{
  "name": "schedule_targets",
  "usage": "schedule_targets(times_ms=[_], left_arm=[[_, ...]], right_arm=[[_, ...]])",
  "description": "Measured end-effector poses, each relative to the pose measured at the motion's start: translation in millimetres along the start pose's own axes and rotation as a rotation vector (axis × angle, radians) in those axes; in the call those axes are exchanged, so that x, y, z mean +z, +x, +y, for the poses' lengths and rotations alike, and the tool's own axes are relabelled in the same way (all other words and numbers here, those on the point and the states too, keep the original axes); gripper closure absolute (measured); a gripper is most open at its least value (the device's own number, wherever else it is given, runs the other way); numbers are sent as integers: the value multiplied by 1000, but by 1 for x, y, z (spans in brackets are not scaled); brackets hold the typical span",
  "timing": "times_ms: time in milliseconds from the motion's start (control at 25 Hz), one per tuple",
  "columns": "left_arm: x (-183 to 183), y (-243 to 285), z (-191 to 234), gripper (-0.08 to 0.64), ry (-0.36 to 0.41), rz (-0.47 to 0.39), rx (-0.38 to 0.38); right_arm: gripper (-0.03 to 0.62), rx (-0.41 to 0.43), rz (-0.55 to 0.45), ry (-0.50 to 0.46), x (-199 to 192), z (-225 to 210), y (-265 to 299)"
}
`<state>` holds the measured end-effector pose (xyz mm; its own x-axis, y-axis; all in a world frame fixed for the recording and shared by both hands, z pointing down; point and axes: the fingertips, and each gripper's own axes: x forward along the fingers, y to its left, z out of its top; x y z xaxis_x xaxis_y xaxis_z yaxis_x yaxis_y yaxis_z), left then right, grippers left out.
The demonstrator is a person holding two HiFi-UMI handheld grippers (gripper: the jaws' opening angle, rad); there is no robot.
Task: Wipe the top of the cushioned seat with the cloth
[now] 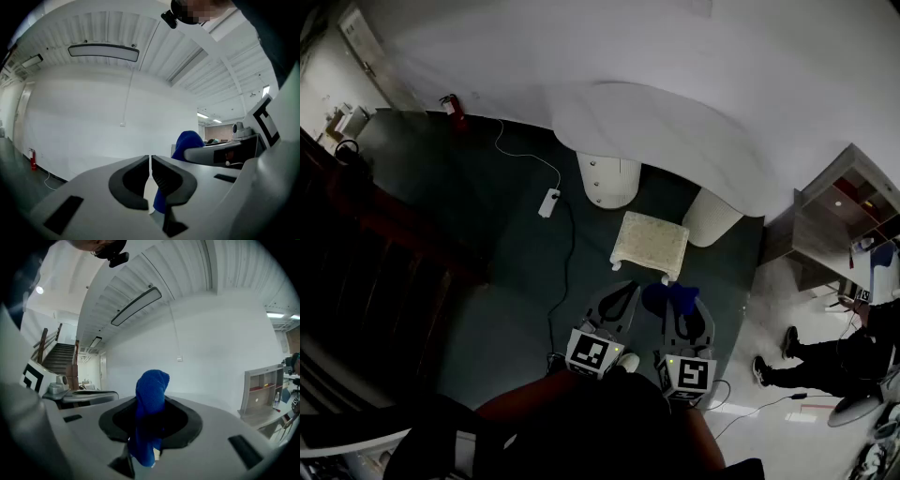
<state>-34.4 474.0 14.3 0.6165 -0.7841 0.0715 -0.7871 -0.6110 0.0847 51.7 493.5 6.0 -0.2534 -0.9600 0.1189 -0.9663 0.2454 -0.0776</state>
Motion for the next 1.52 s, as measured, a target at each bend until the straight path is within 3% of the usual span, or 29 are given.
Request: schedule_targets(times_ms=[200,320,480,640,880,1160,1520], left_arm=[[1,1,-11,534,3,-24,-2],[2,0,-14,535,-16,-42,2],[-12,-10,-14,535,36,31,35],[-22,-17,-6,535,46,54,70],[-35,10,-1,535,33,87,53],[-30,50,16,537,-6,14,-8],[-38,111,110,537,-50,51,28]], right_arm=[[453,3,-10,-5,3,-7,-6],[451,12,-40,59,-3,-21,-15],[449,3,-36,135,-13,-36,-31],[449,1,-29,130,-19,-43,-37],[449,-13,23,117,-32,-57,-30],[449,-19,22,114,-30,-57,18],[449,-48,97,112,-22,-66,142]])
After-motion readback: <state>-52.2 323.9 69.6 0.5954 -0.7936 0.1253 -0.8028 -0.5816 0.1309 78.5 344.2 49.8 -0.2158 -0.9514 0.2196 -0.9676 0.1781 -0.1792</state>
